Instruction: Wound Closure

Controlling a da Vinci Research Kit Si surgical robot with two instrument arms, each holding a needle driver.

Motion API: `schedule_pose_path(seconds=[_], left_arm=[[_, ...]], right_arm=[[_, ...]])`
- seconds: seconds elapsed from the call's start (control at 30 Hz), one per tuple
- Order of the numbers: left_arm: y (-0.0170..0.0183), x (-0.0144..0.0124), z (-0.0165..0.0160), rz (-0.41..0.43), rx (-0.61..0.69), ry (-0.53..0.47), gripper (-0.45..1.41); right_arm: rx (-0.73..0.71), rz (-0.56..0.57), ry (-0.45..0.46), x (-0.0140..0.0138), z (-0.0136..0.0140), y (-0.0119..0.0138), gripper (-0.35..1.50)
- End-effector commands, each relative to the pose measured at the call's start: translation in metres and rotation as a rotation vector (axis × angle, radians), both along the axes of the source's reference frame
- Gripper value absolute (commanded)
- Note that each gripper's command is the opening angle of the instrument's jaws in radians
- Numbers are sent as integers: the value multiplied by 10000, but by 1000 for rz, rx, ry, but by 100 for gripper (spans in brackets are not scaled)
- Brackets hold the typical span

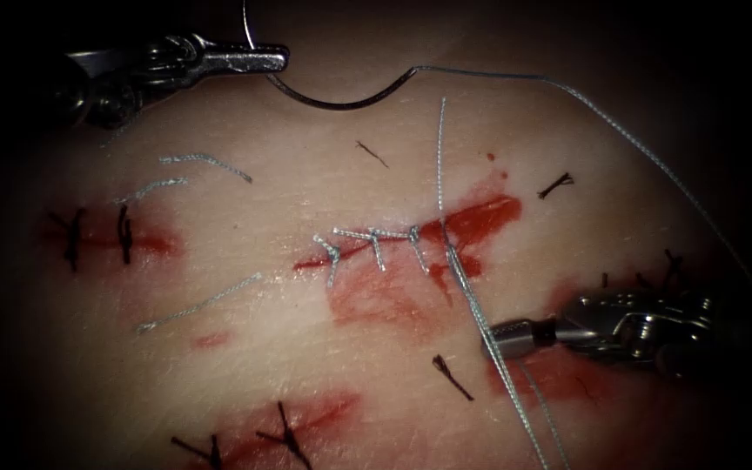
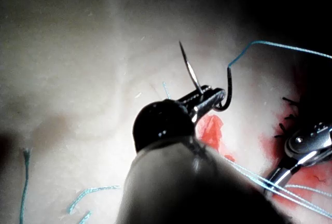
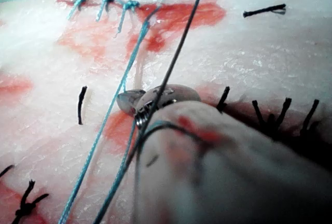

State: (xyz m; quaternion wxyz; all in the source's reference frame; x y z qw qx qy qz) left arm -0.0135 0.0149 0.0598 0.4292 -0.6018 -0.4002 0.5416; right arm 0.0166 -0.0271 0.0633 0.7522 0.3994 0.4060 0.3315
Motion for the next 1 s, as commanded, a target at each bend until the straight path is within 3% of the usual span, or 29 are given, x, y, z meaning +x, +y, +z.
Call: schedule_pose_path(seconds=[0.03,0.2,0.37,0.67,1.0], left_arm=[[0,-5,5,0,0,0,-45],[0,-5,5,0,-1,0,-45],[0,-5,5,-2,0,1,-45],[0,-4,6,-7,2,23,-45],[1,-1,9,-11,2,33,-45]], right_arm=[[12,-2,1,4,1,-2,-35],[39,2,-1,-9,-5,8,-35],[50,20,2,-39,-21,21,-35],[55,215,-55,-107,-49,98,-35],[-20,312,-103,-154,-46,141,-35]])
